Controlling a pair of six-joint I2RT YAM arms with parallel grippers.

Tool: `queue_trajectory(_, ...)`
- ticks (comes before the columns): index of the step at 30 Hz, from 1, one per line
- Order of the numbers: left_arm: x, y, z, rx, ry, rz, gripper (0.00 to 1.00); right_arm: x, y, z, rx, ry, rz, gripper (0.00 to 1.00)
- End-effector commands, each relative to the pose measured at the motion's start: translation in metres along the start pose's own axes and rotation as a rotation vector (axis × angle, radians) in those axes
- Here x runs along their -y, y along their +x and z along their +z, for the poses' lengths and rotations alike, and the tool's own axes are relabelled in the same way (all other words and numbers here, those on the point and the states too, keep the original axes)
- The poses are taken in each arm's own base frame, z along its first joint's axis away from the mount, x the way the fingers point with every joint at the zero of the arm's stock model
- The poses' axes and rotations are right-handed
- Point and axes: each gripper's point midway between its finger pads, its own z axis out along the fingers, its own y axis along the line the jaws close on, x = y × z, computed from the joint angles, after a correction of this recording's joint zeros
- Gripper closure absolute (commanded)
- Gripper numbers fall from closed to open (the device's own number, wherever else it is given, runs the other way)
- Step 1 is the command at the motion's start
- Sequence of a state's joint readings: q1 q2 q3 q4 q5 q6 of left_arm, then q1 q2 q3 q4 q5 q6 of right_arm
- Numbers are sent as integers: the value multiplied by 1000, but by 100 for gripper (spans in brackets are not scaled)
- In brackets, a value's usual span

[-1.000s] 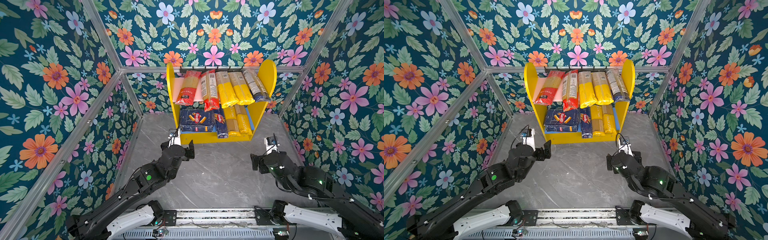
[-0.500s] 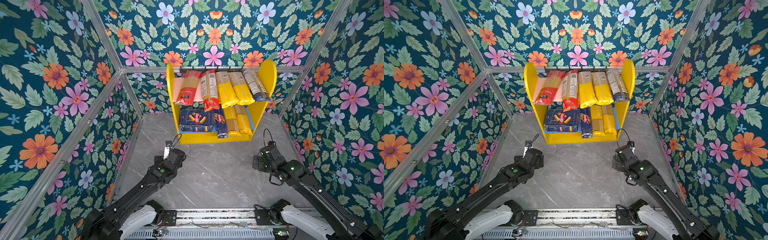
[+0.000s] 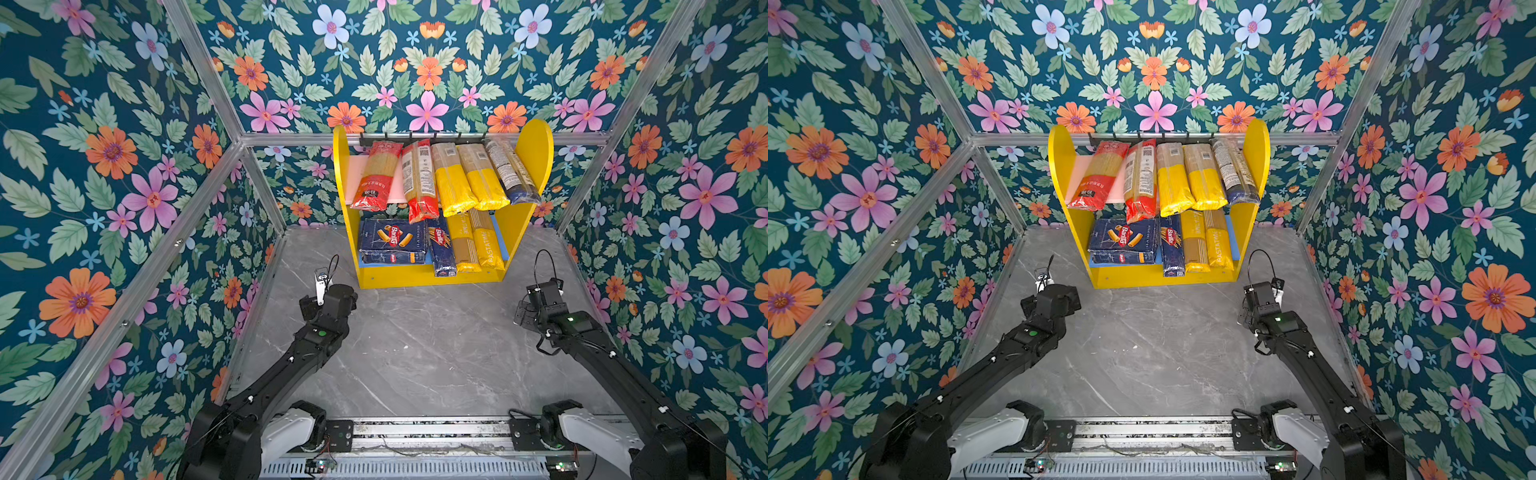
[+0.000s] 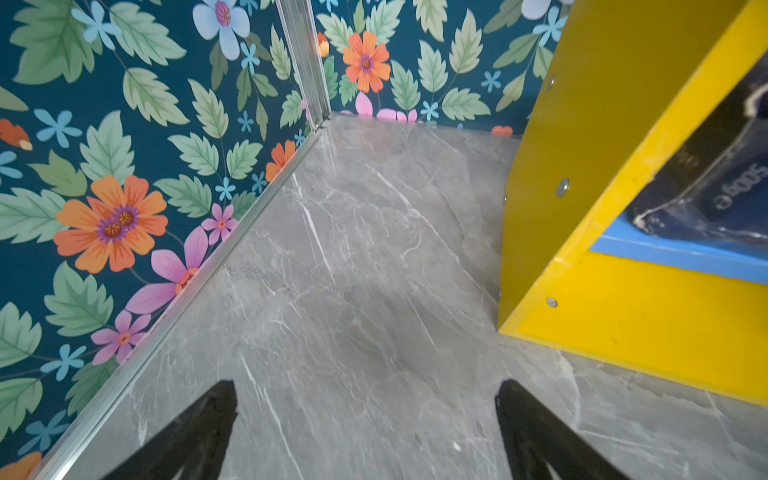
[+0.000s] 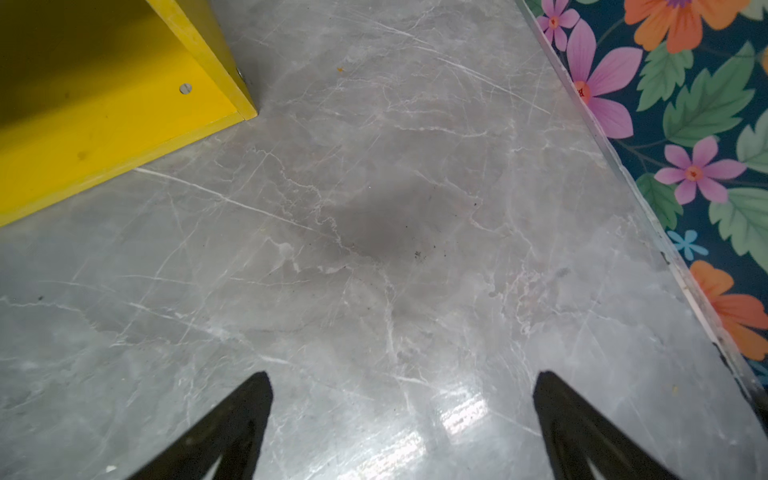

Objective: Place and organize the pasta boxes and bags onto the shelf

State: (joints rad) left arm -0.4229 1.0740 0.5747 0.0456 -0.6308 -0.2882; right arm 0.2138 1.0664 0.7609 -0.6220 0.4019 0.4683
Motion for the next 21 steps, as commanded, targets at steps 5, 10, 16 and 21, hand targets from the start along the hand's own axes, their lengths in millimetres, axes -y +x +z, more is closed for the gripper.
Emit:
queue_trajectory(5, 1, -18, -3, 171, 89, 25, 0, -12, -30, 10, 201, -76, -26, 1)
queue_trajectory(10, -3, -8, 11, 215, 123, 22, 0, -10, -32, 11, 281, -136, -11, 1)
queue_trajectory(16, -13, -7, 21, 258, 121, 6, 0, -20, -31, 16, 363, -206, -23, 1)
queue_trajectory(21, -31, 0, 32, 284, 81, -37, 0, -16, -31, 24, 436, -197, -11, 1)
